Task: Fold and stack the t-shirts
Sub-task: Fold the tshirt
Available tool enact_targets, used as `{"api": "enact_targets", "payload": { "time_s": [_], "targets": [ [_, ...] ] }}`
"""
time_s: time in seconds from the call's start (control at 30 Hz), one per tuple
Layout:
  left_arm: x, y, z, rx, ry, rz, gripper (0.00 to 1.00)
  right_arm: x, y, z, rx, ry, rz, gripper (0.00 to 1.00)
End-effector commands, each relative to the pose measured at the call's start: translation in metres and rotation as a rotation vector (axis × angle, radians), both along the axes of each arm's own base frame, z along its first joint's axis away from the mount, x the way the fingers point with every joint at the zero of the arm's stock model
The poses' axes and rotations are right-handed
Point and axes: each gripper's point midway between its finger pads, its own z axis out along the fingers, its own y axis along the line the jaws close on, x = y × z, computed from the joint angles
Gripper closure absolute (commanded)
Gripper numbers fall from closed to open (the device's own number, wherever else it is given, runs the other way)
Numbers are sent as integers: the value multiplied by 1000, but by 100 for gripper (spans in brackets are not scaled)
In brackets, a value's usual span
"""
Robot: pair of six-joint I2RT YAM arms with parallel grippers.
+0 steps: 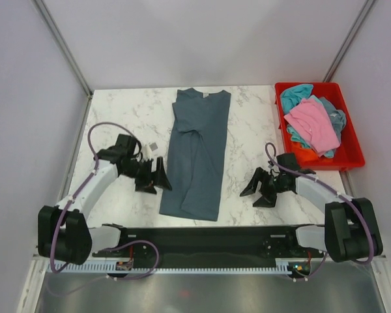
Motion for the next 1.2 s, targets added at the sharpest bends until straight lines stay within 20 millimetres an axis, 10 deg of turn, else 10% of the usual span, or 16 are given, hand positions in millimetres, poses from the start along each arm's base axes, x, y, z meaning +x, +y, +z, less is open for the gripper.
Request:
{"api": "enact_targets", "payload": {
  "time_s": [0.0,0.5,0.9,1.17],
  "targets": [
    [-30,-6,-11,-108,128,116,14,18,13,20,73,-90,-17,21],
    [0,24,-48,-37,264,331,14,25,49,8,85,-62,93,22],
    [-18,35,-83,45,434,381,23,1,109,-2,151,48,167,26],
    [6,35,-77,37,381,373,25,46,113,-4,127,-37,137,25]
  ]
}}
